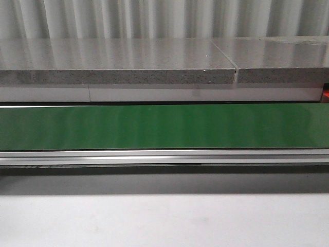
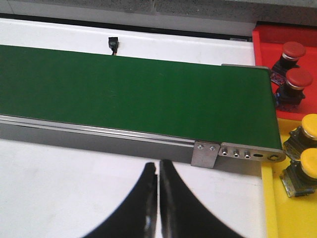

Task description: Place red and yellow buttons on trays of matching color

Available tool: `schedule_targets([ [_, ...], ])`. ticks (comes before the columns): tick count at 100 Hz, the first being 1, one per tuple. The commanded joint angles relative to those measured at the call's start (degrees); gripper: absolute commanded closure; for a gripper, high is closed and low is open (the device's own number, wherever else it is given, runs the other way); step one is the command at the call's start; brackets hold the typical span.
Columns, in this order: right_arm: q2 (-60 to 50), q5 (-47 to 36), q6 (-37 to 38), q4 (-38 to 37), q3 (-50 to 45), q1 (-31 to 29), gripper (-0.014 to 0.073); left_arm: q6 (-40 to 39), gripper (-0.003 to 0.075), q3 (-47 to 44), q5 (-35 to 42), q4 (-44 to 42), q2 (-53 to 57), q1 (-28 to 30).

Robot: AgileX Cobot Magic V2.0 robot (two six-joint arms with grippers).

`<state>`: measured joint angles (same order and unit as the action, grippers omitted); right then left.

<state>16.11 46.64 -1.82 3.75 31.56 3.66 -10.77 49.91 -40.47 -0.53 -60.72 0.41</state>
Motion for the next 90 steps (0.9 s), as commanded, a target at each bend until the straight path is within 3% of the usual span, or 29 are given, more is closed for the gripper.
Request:
schedule_targets([
  [1,0.6,-3.5,-0.3,0.2,1.3,-0.1,0.0571,-0.6,0.0153,3.2,2.1,0.5,-1.3,3.8],
  [36,0.6,-3.5,-0.3,0.2,1.3,-0.1,0.0571,-0.6,0.0156,7.7,-10.6,6.2,-11.7,19.8],
  [51,0.6,-3.5,-0.3,0.2,1.3,-0.1,0.0571,-1.1,0.0156,7.7,-11.4,10.2,-15.9,24.1],
  [90,0.6,-3.5,-0.3,0.2,1.3,-0.1,0.0571,-16.6,0.0156,7.8,-14.3,12.9,-20.6,29.7],
])
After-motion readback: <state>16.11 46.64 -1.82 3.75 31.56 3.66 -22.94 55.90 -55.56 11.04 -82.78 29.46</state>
